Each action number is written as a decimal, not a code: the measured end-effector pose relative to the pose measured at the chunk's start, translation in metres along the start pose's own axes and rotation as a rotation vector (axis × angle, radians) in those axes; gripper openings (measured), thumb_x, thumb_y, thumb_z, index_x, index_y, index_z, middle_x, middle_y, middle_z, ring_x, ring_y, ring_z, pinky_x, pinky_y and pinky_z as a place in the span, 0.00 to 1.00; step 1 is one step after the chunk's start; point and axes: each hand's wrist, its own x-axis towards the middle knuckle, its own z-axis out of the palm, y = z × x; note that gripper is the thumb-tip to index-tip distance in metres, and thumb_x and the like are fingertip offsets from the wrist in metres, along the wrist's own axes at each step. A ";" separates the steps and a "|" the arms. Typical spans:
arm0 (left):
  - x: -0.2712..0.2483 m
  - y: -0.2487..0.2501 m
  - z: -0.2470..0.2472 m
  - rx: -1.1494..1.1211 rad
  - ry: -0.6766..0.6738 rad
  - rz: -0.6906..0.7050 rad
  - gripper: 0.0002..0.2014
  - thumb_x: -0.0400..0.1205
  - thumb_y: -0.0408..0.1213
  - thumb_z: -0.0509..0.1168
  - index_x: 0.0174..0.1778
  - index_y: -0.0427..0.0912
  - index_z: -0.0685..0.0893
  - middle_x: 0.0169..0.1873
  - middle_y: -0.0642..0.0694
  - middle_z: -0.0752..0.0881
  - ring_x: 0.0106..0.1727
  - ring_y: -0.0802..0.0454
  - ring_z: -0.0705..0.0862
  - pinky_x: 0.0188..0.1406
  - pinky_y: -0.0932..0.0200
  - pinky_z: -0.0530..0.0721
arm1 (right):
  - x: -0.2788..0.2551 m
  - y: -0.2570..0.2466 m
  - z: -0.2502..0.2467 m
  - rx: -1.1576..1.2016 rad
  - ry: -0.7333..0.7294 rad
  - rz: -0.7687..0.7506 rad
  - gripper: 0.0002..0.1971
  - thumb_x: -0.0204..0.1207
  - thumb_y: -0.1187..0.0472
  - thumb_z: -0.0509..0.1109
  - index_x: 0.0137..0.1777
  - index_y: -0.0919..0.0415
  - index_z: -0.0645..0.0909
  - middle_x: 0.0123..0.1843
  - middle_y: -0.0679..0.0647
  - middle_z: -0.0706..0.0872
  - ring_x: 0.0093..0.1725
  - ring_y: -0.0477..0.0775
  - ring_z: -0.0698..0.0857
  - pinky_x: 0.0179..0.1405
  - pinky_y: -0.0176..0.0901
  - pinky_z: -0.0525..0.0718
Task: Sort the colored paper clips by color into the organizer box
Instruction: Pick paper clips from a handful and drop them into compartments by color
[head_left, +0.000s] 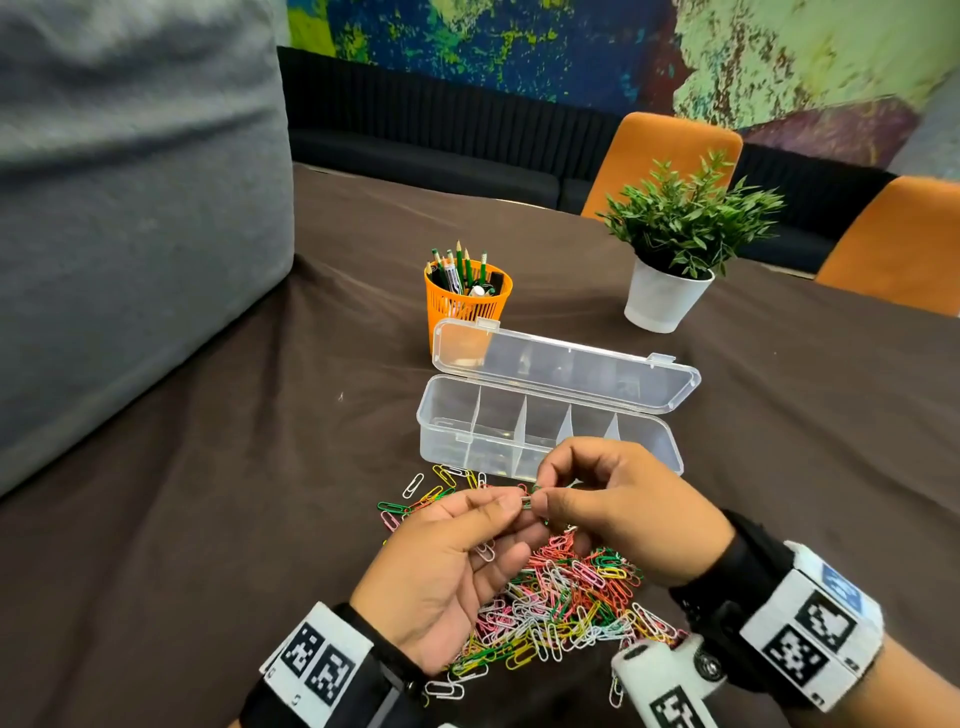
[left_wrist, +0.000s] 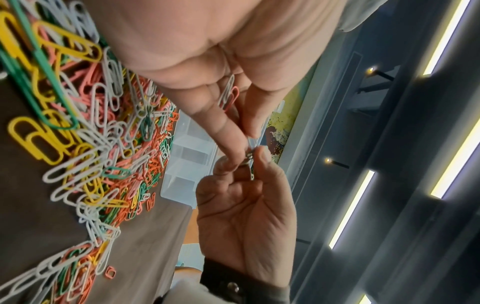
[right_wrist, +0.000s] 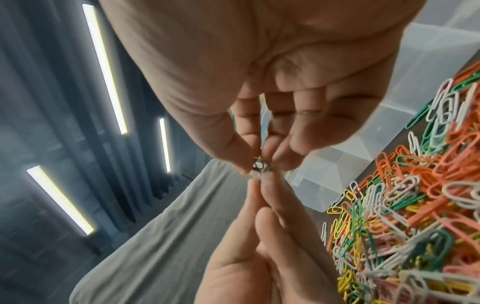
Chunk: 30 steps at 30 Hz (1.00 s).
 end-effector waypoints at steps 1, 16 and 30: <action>0.000 -0.001 0.000 -0.006 0.009 -0.008 0.12 0.73 0.28 0.71 0.51 0.29 0.88 0.42 0.33 0.90 0.38 0.47 0.92 0.28 0.64 0.89 | 0.003 0.000 -0.002 0.022 0.007 0.018 0.05 0.75 0.73 0.73 0.41 0.65 0.81 0.34 0.58 0.82 0.26 0.45 0.81 0.21 0.37 0.79; 0.007 -0.001 -0.004 -0.093 0.048 -0.039 0.11 0.82 0.25 0.65 0.57 0.28 0.88 0.49 0.32 0.91 0.42 0.45 0.93 0.37 0.60 0.92 | 0.008 0.003 0.009 -0.525 0.100 -0.233 0.03 0.72 0.56 0.79 0.43 0.50 0.87 0.36 0.43 0.88 0.37 0.42 0.85 0.38 0.31 0.82; 0.008 0.005 -0.011 -0.386 -0.134 -0.126 0.43 0.83 0.67 0.53 0.75 0.27 0.73 0.68 0.25 0.81 0.70 0.28 0.81 0.69 0.29 0.75 | 0.018 0.023 -0.071 -0.998 0.419 -0.078 0.11 0.75 0.54 0.73 0.57 0.45 0.87 0.46 0.46 0.85 0.44 0.49 0.84 0.50 0.41 0.80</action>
